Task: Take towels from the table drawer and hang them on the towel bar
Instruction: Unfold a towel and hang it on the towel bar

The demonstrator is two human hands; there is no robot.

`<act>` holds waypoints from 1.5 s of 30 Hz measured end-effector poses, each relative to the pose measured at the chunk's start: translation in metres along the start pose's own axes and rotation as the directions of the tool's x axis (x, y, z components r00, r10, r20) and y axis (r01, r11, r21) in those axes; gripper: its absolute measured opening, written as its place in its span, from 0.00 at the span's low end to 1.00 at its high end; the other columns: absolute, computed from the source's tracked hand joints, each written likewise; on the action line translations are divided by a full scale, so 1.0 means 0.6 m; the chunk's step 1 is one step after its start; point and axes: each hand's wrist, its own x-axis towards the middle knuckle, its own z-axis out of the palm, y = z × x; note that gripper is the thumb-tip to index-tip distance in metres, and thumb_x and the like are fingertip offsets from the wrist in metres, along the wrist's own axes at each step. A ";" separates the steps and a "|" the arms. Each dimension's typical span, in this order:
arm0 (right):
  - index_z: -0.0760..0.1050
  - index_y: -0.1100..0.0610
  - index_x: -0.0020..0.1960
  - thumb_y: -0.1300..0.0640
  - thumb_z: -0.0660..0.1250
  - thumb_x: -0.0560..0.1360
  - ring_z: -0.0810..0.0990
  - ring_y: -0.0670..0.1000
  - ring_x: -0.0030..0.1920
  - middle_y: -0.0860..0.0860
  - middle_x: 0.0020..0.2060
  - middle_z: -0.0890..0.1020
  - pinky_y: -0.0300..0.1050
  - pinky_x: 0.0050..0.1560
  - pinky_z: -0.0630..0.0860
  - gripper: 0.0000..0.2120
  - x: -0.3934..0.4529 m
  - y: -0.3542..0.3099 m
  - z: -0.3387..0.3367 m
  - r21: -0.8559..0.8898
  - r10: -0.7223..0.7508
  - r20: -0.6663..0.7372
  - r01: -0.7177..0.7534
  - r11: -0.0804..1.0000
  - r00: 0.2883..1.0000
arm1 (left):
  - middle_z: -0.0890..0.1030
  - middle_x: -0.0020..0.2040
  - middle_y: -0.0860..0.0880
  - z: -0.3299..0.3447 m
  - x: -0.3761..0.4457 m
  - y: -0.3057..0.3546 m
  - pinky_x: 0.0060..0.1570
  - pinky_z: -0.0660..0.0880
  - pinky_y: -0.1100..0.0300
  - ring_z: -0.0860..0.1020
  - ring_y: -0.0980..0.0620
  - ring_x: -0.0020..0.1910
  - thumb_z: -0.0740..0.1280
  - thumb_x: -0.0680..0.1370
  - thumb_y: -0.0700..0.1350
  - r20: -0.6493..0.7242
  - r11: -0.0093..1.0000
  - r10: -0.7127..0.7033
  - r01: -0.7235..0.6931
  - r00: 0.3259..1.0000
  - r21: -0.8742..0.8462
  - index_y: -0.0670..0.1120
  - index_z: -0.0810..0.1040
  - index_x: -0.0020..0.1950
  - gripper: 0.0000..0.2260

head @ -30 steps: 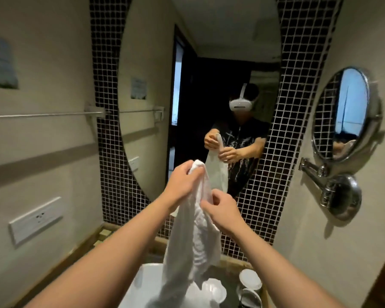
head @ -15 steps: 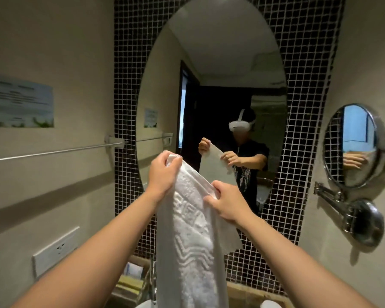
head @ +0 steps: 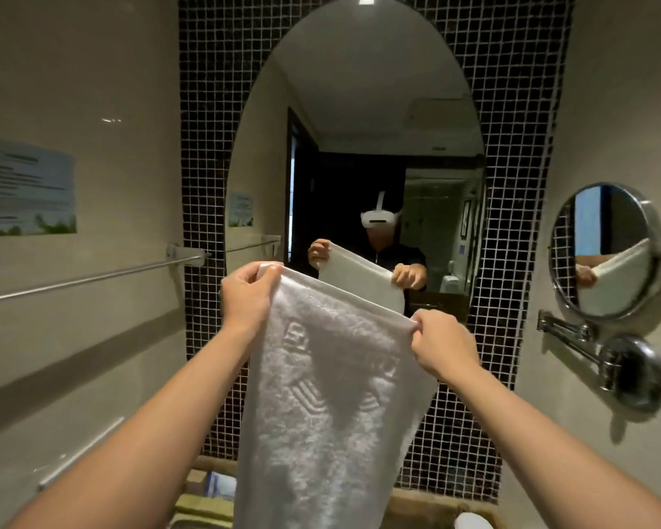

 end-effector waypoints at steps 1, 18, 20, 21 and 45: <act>0.78 0.52 0.50 0.57 0.60 0.78 0.81 0.58 0.50 0.51 0.49 0.83 0.49 0.46 0.76 0.09 0.001 -0.001 -0.004 -0.012 0.008 -0.014 -0.008 1.000 1.000 | 0.82 0.37 0.47 -0.007 0.003 -0.003 0.42 0.77 0.53 0.78 0.50 0.38 0.72 0.76 0.48 -0.015 1.000 -0.015 0.015 1.000 -0.010 0.42 0.84 0.42 0.09; 0.82 0.53 0.51 0.52 0.64 0.80 0.80 0.56 0.49 0.53 0.49 0.81 0.53 0.49 0.78 0.09 0.020 0.020 -0.064 0.070 0.021 -0.299 0.001 0.998 0.954 | 0.81 0.38 0.49 -0.058 0.027 -0.030 0.37 0.73 0.54 0.77 0.45 0.39 0.66 0.77 0.58 -0.021 0.725 0.260 -0.180 0.965 0.664 0.51 0.78 0.41 0.12; 0.82 0.52 0.47 0.45 0.67 0.78 0.81 0.56 0.47 0.52 0.44 0.83 0.53 0.48 0.79 0.12 0.026 0.025 -0.074 0.084 0.066 -0.332 -0.041 0.996 0.941 | 0.81 0.38 0.48 -0.058 0.026 -0.022 0.37 0.70 0.55 0.75 0.44 0.38 0.66 0.78 0.57 -0.051 0.730 0.243 -0.148 0.969 0.667 0.50 0.77 0.40 0.12; 0.82 0.52 0.45 0.42 0.67 0.78 0.81 0.56 0.46 0.52 0.42 0.83 0.52 0.46 0.79 0.14 0.031 0.028 -0.079 0.078 0.083 -0.321 -0.061 0.995 0.944 | 0.80 0.38 0.49 -0.059 0.026 -0.019 0.37 0.69 0.55 0.75 0.45 0.38 0.66 0.78 0.56 -0.060 0.729 0.234 -0.135 0.970 0.671 0.50 0.77 0.40 0.12; 0.73 0.61 0.43 0.59 0.61 0.73 0.74 0.52 0.27 0.56 0.32 0.75 0.44 0.32 0.76 0.05 0.005 -0.097 -0.030 0.603 -0.096 0.568 -0.335 0.724 0.817 | 0.74 0.28 0.53 0.015 -0.020 0.011 0.31 0.57 0.62 0.66 0.57 0.26 0.68 0.70 0.45 0.602 0.763 -0.643 0.465 0.474 0.449 0.49 0.74 0.33 0.06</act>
